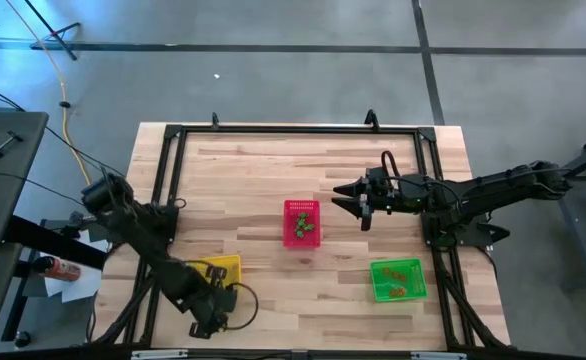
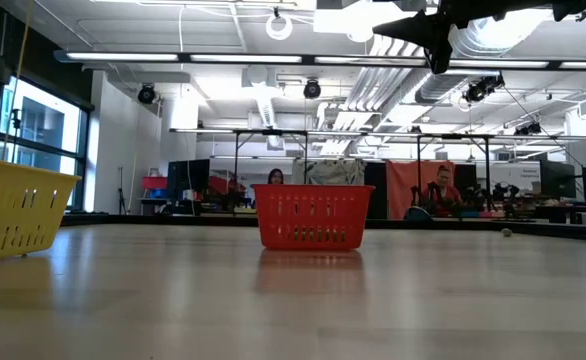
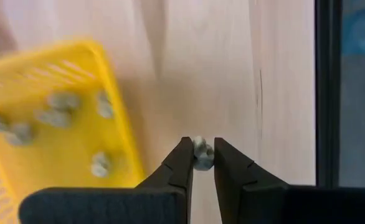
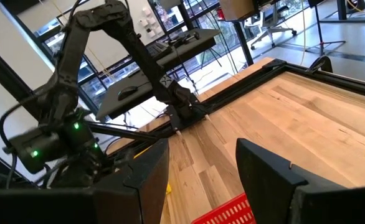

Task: Sort Halloween decoration
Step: Put the white skull toy into the yellow bin

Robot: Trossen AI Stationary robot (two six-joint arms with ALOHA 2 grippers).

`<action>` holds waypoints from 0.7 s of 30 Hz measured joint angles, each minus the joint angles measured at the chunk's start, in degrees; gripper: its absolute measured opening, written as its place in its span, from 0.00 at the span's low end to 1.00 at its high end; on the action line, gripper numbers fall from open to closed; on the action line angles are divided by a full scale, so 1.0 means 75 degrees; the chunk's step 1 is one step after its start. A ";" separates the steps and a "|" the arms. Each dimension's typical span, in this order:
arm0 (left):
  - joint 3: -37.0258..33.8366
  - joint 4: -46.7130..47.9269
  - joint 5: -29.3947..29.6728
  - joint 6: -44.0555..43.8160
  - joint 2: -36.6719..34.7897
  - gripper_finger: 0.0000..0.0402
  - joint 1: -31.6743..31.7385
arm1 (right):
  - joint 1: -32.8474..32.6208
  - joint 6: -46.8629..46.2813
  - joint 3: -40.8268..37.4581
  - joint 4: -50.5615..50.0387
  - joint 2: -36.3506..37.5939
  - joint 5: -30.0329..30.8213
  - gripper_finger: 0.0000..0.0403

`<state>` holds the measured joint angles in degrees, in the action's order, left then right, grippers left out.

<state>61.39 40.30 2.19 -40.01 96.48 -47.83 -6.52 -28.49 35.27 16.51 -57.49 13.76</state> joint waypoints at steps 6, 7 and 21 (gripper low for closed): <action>0.0006 -0.0025 0.0007 0.0468 -0.0657 0.07 0.0739 | 0.0000 0.0000 0.0001 0.0000 0.0000 0.0000 0.45; 0.0006 -0.0063 0.0012 0.0554 -0.0793 0.07 0.0873 | 0.0000 -0.0001 0.0000 -0.0001 0.0000 0.0000 0.45; 0.0023 -0.0123 0.0753 0.0419 -0.3217 0.07 0.1891 | 0.0000 0.0000 0.0002 -0.0114 0.0000 -0.0003 0.45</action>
<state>61.56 39.38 7.84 -36.87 72.35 -33.64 -6.52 -28.49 35.28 15.66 -57.49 13.74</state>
